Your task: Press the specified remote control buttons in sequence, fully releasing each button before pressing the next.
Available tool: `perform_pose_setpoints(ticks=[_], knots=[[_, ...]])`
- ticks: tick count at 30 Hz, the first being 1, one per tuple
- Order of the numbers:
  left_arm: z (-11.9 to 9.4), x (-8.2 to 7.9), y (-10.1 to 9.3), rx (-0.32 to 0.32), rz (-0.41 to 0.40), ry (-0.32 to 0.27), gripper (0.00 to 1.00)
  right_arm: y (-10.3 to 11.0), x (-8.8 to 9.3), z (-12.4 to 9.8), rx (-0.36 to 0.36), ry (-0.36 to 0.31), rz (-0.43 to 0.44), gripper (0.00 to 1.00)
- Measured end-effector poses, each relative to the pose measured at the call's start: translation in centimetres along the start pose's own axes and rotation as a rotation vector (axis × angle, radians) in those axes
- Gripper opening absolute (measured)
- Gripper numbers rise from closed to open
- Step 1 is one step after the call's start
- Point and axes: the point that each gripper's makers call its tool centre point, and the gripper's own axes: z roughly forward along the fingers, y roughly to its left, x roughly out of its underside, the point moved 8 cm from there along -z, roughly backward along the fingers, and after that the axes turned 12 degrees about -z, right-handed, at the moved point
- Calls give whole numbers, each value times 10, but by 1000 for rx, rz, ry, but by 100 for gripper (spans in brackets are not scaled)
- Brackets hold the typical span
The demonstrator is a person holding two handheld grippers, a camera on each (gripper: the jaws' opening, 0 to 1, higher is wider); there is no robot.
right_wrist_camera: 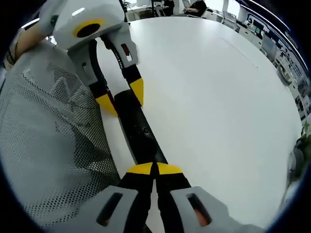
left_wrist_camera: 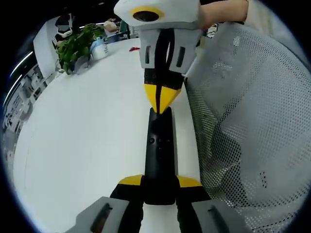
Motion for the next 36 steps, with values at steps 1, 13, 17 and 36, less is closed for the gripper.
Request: perform_pose_setpoints(ticks=[1, 13, 17, 36], knots=[[0, 0, 0, 0, 0, 0, 25, 0, 0, 0, 2, 2, -8, 0], [0, 0, 0, 2, 1, -1, 25, 2, -5, 2, 12, 48, -170, 0], [0, 0, 0, 2, -1, -2, 25, 2, -6, 2, 8, 67, -208, 0], [0, 0, 0, 1, 1, -2, 25, -1, 3, 0, -10, -52, 15, 0]])
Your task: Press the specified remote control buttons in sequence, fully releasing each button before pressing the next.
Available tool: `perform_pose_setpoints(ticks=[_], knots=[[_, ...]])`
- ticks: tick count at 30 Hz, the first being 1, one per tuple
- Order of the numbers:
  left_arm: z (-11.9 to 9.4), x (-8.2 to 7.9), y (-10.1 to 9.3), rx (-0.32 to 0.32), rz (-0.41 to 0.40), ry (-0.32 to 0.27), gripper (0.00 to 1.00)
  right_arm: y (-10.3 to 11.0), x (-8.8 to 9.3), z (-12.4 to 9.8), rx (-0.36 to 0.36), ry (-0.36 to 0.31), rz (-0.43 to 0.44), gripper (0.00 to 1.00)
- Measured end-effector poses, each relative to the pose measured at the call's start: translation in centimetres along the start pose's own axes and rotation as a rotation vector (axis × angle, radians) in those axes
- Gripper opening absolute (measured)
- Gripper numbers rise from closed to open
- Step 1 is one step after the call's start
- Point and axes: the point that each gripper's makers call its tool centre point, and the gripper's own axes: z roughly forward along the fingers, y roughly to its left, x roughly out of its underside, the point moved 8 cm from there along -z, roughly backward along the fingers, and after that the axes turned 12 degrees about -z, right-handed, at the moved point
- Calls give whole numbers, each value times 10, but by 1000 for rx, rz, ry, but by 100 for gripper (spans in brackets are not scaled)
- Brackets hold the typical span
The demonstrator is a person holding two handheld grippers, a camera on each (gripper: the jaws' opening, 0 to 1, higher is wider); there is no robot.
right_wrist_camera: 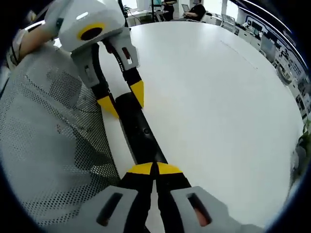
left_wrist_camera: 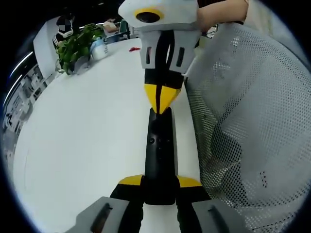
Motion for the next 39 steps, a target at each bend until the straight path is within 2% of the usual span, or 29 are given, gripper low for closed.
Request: perform_pose_setpoints(ticks=[7, 10, 11, 15, 26, 29, 32, 36, 39], knots=[[0, 0, 0, 0, 0, -1, 25, 3, -14, 3, -13, -35, -35, 0], [0, 0, 0, 0, 0, -1, 25, 3, -13, 6, -18, 39, -130, 0], [0, 0, 0, 0, 0, -2, 25, 4, -14, 7, -14, 26, -141, 0], [0, 0, 0, 1, 2, -1, 25, 3, -14, 6, -21, 38, -144, 0], [0, 0, 0, 2, 1, -2, 25, 3, -18, 7, -44, 81, -221, 0], [0, 0, 0, 2, 0, -2, 25, 2, -19, 7, -47, 87, -222, 0], [0, 0, 0, 2, 1, -3, 25, 1, -17, 7, -49, 77, -186, 0], [0, 0, 0, 2, 1, -2, 25, 1, -13, 6, -31, 38, -126, 0], [0, 0, 0, 2, 1, -3, 25, 4, -10, 5, -15, 7, -133, 0]])
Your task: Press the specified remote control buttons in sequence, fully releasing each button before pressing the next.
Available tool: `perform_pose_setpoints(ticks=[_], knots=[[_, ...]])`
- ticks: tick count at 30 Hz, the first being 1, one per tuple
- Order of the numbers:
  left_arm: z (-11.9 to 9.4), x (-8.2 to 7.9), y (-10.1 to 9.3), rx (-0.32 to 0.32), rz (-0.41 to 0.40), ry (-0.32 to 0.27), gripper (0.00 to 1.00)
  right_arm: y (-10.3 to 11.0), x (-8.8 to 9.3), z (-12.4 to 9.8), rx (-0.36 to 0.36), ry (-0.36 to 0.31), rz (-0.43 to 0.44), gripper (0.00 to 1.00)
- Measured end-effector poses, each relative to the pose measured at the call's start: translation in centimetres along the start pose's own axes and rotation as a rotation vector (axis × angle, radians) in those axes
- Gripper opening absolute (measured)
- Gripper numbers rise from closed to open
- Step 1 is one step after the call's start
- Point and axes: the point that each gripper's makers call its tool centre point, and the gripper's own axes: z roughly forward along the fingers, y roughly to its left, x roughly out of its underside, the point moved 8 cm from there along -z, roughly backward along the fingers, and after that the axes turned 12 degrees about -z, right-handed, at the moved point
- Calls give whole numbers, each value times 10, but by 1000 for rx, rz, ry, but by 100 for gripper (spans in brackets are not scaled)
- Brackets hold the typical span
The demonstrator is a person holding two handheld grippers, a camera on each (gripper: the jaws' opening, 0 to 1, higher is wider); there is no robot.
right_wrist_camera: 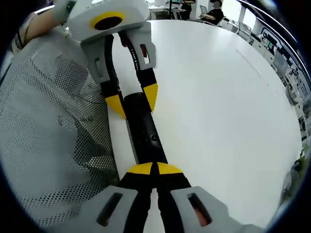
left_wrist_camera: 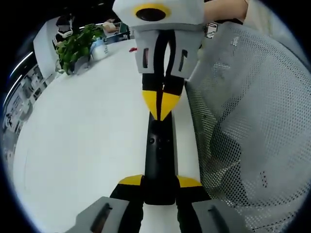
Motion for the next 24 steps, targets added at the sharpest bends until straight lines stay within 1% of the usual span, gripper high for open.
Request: perform_pose_setpoints(ticks=[2, 6, 11, 15, 17, 21, 24], knots=[[0, 0, 0, 0, 1, 0, 25, 0, 1, 0, -3, -17, -14, 0], [0, 0, 0, 0, 1, 0, 25, -3, 0, 1, -18, -16, 13, 0], [0, 0, 0, 0, 2, 1, 25, -2, -2, 1, -25, -5, -34, 0], [0, 0, 0, 0, 2, 1, 25, -2, -5, 2, -36, -15, -48, 0], [0, 0, 0, 0, 1, 1, 25, 0, -10, 5, -45, -25, -57, 0], [0, 0, 0, 0, 0, 0, 25, 0, -13, 7, -42, 9, -91, 0], [0, 0, 0, 1, 1, 0, 25, -1, -13, 7, -45, 17, -71, 0]])
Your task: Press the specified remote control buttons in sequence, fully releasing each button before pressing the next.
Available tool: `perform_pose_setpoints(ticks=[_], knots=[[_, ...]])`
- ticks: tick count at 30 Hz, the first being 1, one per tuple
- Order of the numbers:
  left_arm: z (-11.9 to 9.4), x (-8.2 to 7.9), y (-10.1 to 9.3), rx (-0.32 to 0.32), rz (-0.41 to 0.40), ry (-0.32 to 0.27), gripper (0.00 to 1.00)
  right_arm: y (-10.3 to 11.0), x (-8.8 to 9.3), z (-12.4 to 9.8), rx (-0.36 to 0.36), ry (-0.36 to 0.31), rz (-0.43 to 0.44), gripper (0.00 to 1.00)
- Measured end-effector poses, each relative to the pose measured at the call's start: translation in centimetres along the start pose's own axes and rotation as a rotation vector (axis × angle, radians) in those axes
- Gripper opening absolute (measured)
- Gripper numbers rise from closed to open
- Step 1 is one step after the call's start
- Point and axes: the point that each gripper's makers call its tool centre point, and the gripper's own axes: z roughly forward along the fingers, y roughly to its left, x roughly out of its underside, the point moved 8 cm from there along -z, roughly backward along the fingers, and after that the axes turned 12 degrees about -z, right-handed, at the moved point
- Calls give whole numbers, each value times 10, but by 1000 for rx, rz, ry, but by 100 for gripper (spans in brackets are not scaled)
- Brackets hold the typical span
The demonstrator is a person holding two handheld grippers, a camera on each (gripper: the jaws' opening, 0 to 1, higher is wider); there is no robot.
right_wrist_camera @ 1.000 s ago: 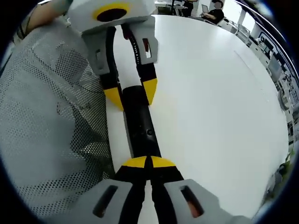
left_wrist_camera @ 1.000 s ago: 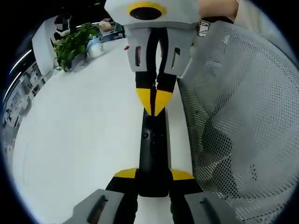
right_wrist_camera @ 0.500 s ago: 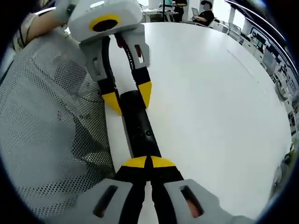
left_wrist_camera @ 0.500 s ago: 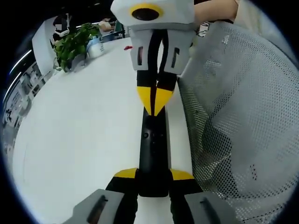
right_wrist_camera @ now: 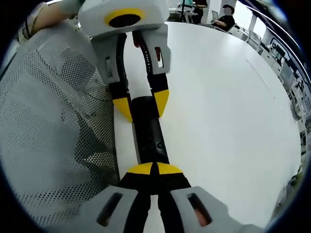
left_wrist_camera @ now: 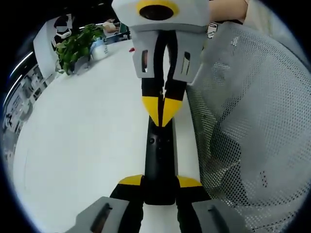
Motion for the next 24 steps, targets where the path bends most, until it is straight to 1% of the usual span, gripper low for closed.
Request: perform_pose_setpoints(ticks=[3, 9, 11, 16, 18, 21, 24], knots=[[0, 0, 0, 0, 1, 0, 25, -1, -1, 1, -5, 10, 30, 0], [0, 0, 0, 1, 0, 0, 25, -1, -2, 1, -3, 27, 54, 0], [0, 0, 0, 1, 0, -1, 25, -2, -1, 1, -13, 27, 93, 0], [0, 0, 1, 2, -1, -2, 25, -5, -1, 2, -32, 32, 147, 0], [0, 0, 1, 2, -1, -2, 25, -5, -1, 2, -31, 28, 172, 0], [0, 1, 1, 2, -1, -3, 25, -3, 1, 1, -17, 13, 183, 0], [0, 1, 0, 2, -1, -3, 25, 0, 2, 0, 8, -15, 164, 0]])
